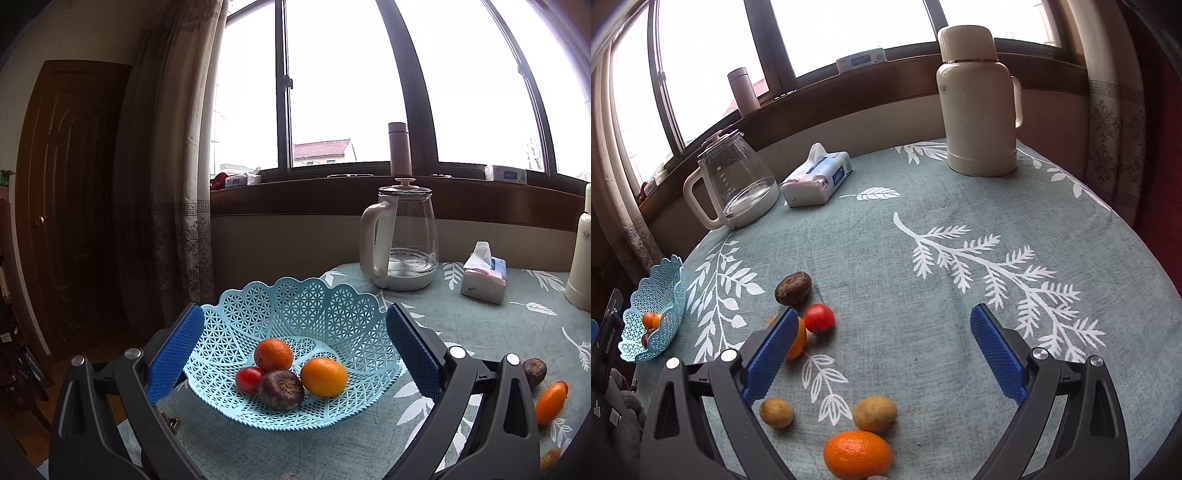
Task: Organize fruits
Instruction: 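Withdraw both open tools from the basket back toward the remaining fruits, then move the left tool to the orange fruit while the right tool approaches the navel orange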
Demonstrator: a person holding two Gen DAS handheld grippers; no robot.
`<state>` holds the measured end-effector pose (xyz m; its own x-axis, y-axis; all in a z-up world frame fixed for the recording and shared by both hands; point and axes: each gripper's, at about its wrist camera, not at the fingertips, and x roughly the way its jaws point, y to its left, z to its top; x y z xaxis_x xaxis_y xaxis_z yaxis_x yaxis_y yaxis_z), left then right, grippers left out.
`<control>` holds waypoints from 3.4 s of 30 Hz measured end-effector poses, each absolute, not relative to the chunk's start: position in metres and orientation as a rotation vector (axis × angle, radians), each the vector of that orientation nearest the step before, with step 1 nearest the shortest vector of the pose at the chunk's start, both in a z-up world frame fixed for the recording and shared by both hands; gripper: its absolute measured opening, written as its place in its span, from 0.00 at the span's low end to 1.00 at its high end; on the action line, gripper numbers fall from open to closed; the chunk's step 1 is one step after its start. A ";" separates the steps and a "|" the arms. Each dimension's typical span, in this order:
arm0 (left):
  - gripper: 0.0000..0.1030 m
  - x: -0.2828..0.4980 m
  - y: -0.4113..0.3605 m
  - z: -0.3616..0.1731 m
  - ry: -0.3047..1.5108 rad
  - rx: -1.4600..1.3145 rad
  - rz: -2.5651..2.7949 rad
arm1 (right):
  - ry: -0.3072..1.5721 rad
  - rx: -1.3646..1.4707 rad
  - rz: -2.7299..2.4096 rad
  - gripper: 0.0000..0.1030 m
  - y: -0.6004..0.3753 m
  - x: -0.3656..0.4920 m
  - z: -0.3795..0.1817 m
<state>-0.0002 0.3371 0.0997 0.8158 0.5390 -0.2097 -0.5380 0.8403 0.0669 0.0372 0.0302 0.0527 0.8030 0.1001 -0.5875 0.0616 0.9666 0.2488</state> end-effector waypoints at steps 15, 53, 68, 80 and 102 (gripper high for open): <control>0.97 -0.008 0.314 0.103 0.263 0.095 0.500 | 0.658 0.251 0.036 0.91 0.012 0.004 0.046; 0.97 -0.026 0.258 0.099 0.416 0.164 0.252 | 0.712 0.153 0.143 0.90 0.044 -0.028 0.031; 0.97 -0.005 0.243 0.093 0.554 0.140 0.051 | 0.803 0.156 0.184 0.78 0.047 -0.017 0.018; 0.97 0.038 0.218 0.075 0.707 0.068 -0.159 | 0.835 0.141 0.202 0.63 0.052 -0.012 0.013; 0.91 0.109 0.187 0.027 0.942 0.032 -0.393 | 0.844 0.135 0.203 0.62 0.053 -0.011 0.010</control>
<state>0.1094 0.1870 0.0275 0.5227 -0.3147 -0.7923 0.3424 0.9286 -0.1430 -0.0105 0.0530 0.0101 0.6472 0.2312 -0.7264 -0.1241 0.9721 0.1989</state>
